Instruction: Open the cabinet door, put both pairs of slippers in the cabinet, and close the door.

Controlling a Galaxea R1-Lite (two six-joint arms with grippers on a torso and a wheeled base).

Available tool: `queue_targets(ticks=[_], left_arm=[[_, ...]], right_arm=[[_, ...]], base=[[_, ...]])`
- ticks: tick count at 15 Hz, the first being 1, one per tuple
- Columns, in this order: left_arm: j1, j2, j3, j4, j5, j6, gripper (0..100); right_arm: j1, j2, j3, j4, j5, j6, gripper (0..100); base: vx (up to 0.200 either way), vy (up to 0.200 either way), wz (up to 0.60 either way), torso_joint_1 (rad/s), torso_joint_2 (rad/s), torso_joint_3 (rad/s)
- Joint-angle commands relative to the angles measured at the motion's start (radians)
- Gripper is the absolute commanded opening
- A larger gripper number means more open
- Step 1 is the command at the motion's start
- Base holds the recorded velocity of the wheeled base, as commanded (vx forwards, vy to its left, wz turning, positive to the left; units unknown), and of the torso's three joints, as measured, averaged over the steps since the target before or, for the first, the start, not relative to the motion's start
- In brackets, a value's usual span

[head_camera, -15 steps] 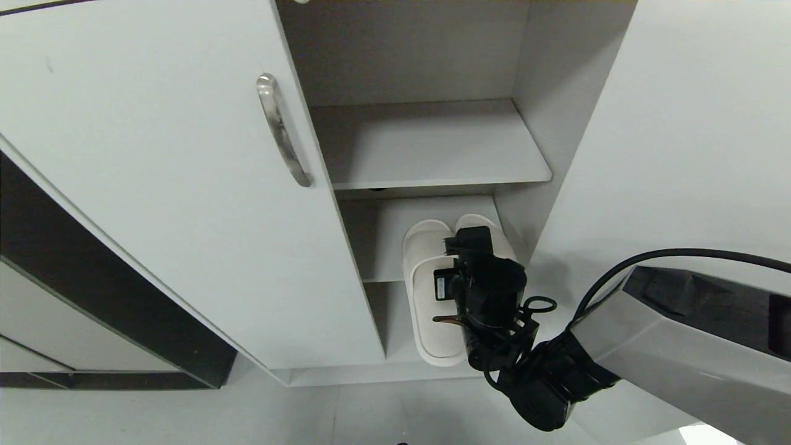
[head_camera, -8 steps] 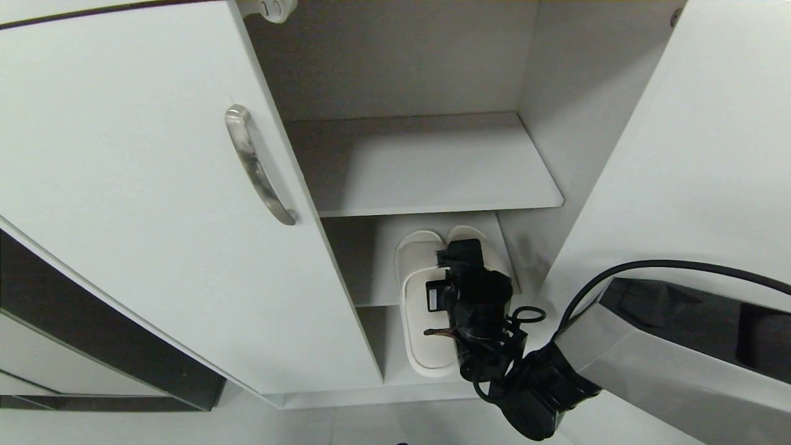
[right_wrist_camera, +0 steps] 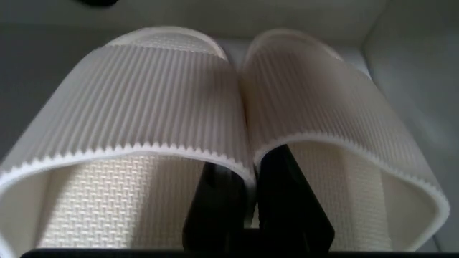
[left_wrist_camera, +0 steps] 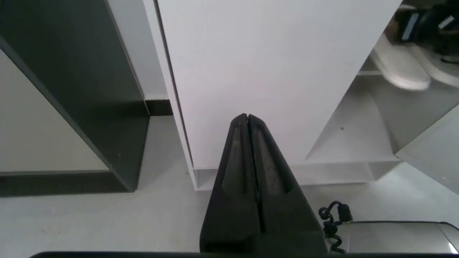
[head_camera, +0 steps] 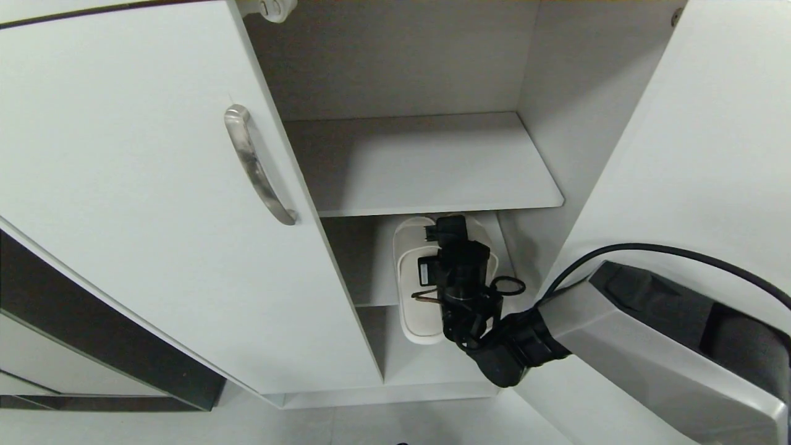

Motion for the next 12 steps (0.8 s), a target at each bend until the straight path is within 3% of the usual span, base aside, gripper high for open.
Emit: queue_targets(ticks=[1, 8, 9, 12], left_arm=[[0.001, 0.001, 0.000, 0.000, 0.001, -0.001, 0], [0.001, 0.001, 0.000, 0.000, 0.001, -0.002, 0], [0.001, 0.001, 0.000, 0.000, 0.001, -0.002, 0], [0.001, 0.001, 0.000, 0.000, 0.001, -0.002, 0]], right_arm=[[-0.029, 0.081, -0.153, 0.084, -0.001, 0.000, 0], [-0.054, 0.149, -0.285, 0.189, 0.012, 0.006, 0], [-0.057, 0.147, -0.287, 0.191, 0.012, 0.006, 100], [-0.052, 0.124, -0.245, 0.171, 0.010, 0.008, 100]], base=[[0.000, 0.000, 0.00, 0.000, 0.00, 0.000], [0.000, 0.000, 0.00, 0.000, 0.00, 0.000], [0.000, 0.000, 0.00, 0.000, 0.00, 0.000], [0.000, 0.000, 0.00, 0.000, 0.00, 0.000]])
